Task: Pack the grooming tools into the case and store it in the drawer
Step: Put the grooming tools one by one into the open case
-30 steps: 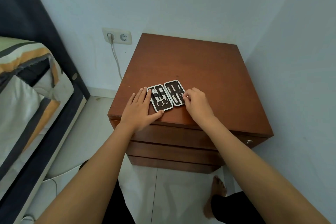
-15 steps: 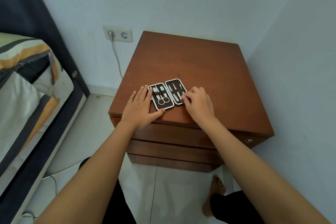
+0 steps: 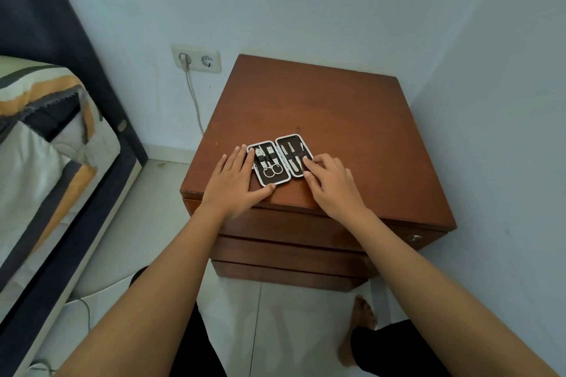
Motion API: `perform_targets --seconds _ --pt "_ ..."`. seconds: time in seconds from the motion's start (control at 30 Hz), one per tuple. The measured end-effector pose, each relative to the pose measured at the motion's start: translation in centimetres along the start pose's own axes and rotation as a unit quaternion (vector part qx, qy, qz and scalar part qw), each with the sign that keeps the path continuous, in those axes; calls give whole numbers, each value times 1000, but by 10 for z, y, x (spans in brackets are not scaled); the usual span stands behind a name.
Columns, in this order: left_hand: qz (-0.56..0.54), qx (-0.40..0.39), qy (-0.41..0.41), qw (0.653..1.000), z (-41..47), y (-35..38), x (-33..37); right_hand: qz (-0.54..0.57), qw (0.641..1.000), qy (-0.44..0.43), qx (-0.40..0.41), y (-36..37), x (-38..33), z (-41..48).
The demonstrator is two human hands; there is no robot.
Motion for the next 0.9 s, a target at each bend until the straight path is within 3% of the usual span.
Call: perform_targets --seconds 0.1,0.57,0.9 --pt "-2 0 1 1000 0 -1 1 37 999 -11 21 -2 6 -11" --pt "-3 1 0 1000 -1 -1 2 -55 998 -5 6 -1 3 -7" --pt "-4 3 0 1000 0 -1 1 -27 997 -9 -73 -12 5 11"
Point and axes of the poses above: each hand's wrist, its own z-axis towards the middle knuckle, its own y-axis out of the palm, x = y × z, the point moved 1 cm from there along z, towards the middle knuckle, and after that the axes turned 14 degrees about y, right-handed, at the moved point
